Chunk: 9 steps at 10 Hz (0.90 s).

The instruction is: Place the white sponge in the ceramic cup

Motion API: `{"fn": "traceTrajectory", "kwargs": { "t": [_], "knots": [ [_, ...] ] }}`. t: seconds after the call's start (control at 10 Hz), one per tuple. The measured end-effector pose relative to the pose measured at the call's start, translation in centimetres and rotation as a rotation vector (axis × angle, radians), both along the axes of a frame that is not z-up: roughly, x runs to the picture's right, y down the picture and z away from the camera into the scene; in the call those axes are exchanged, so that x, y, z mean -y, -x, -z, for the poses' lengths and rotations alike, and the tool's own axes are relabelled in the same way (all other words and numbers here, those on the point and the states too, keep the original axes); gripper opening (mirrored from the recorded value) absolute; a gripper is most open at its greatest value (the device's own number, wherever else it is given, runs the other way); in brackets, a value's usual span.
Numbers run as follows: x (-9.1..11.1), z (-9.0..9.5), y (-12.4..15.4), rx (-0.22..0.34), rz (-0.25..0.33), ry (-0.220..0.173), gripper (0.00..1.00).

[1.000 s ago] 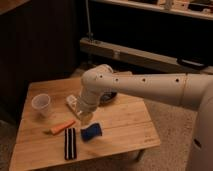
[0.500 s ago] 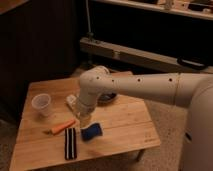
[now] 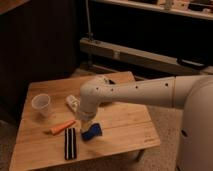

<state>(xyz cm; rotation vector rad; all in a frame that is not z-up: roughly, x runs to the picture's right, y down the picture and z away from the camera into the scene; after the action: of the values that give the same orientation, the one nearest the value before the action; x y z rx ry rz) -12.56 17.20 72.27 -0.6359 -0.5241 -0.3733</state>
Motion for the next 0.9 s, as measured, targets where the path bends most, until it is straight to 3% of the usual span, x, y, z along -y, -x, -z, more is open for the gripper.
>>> {"fn": "traceTrajectory", "kwargs": {
  "t": [0.9],
  "knots": [
    [-5.0, -3.7, -1.4, 0.004, -0.018, -0.008, 0.53]
  ]
}}
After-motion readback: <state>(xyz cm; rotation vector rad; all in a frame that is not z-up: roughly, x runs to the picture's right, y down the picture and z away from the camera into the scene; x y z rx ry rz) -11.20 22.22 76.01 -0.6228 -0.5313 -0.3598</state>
